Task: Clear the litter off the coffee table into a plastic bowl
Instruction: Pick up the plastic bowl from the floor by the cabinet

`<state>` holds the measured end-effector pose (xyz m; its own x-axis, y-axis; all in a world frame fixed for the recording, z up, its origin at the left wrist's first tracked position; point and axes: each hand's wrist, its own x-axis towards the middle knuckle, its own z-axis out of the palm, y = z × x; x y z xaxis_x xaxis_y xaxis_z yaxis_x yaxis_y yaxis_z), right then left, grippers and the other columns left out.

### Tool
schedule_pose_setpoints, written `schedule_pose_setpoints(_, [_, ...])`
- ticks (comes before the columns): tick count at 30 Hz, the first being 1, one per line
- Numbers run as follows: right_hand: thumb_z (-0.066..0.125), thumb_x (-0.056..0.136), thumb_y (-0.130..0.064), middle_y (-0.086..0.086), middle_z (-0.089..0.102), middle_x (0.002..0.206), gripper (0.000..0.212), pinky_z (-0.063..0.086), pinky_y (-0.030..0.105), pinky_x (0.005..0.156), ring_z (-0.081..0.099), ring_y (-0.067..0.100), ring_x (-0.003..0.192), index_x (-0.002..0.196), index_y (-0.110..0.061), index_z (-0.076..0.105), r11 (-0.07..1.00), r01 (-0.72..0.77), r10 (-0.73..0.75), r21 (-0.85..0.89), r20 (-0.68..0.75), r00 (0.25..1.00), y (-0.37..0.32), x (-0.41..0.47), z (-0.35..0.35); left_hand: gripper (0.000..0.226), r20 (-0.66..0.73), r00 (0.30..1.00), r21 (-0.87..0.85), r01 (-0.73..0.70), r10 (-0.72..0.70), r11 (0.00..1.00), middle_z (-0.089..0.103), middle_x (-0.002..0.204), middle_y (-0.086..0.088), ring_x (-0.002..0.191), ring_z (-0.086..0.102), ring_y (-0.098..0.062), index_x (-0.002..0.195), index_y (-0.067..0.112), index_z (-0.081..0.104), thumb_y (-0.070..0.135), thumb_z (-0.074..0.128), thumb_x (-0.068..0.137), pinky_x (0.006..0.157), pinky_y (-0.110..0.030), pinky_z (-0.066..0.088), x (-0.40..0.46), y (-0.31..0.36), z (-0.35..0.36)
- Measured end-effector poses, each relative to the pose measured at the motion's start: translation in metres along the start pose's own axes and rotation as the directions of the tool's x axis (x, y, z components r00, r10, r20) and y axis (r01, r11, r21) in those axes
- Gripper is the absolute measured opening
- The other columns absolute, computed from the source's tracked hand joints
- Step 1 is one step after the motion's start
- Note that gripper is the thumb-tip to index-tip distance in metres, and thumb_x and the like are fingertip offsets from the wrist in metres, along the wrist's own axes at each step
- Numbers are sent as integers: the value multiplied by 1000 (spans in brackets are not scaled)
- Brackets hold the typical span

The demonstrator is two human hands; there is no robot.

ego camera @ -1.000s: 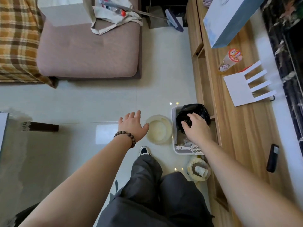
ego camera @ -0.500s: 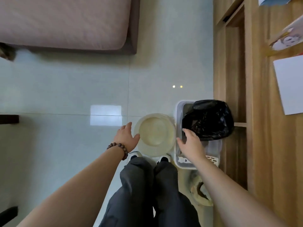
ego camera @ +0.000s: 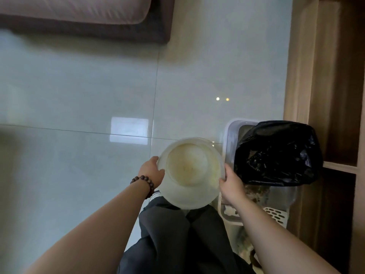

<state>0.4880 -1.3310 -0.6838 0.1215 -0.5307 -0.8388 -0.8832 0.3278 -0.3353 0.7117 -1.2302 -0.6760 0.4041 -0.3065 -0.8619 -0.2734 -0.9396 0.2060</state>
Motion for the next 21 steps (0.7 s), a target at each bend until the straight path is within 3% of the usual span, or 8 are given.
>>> schedule_pose_setpoints(4, [42,93,-8,1,59,129,54,50,36,92,58,22,111,140,-35,39,998,63,-63,11,-19,998,-20,-20,-20,48,-42,999,-74,-16,13,997,67,107,-10,89,61,-25,141,10,48,12,52,94,74,-28,45,-26,3,-28])
schedule_pose_setpoints(7, [41,94,-11,0,60,125,52,52,36,88,58,21,106,138,-39,41,993,116,-116,2,-23,993,-50,-58,-45,45,-95,995,-117,-48,37,992,61,90,-3,80,58,-22,140,10,49,11,51,95,71,-28,45,-69,9,-62])
schedule_pose_setpoints(11, [40,94,-9,4,61,122,52,51,44,93,59,25,105,138,-35,41,979,202,-203,-26,-46,978,-106,-126,-90,45,-186,981,-206,-92,53,974,66,108,-10,88,63,-27,139,11,52,12,51,95,78,-33,51,-145,23,-119])
schedule_pose_setpoints(14, [41,92,-7,7,66,106,47,52,38,80,62,25,88,126,-38,51,950,310,-312,-42,-60,948,-153,-188,-129,44,-243,968,-291,-133,62,947,66,117,-14,96,68,-33,138,11,53,13,52,94,85,-40,55,-210,32,-167])
schedule_pose_setpoints(18, [42,89,-6,3,67,88,45,47,26,65,60,19,72,107,-45,56,905,425,-426,-30,-64,903,-208,-276,-174,34,-289,955,-433,-195,69,880,67,108,-13,95,68,-36,125,6,61,12,55,92,87,-48,56,-301,39,-227])
schedule_pose_setpoints(21, [43,92,-8,-1,64,97,48,45,21,69,61,20,85,113,-51,53,882,471,-470,-23,-114,875,-238,-330,-199,26,-325,943,-515,-238,70,823,69,97,-12,89,71,-37,114,5,66,10,56,90,83,-48,59,-361,42,-262])
